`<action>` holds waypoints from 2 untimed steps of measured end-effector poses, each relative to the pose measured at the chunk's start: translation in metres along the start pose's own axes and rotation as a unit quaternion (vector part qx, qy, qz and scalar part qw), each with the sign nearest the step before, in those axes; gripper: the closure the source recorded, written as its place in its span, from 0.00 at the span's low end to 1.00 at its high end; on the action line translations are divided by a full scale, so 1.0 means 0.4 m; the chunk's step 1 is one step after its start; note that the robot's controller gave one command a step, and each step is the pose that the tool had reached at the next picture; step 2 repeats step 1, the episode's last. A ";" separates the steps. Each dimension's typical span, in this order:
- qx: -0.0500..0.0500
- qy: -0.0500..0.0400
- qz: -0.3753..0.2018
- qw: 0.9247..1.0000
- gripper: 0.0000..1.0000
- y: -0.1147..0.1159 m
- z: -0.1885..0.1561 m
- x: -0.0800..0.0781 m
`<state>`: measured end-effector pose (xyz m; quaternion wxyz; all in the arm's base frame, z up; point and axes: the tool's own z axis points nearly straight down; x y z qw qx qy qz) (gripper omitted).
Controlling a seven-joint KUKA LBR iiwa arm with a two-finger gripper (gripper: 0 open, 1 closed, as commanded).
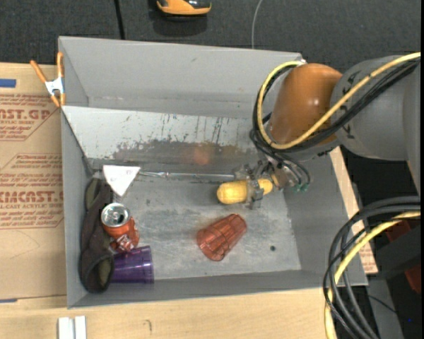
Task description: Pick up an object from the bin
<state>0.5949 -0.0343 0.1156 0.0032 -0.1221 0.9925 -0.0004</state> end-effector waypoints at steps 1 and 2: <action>0.000 0.000 0.000 1.000 1.00 0.002 -0.148 -0.001; 0.000 0.000 0.000 1.000 1.00 0.002 -0.148 -0.001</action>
Offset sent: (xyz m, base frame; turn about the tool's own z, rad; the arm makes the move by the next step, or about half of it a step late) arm -0.0002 -0.0001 0.0489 0.0000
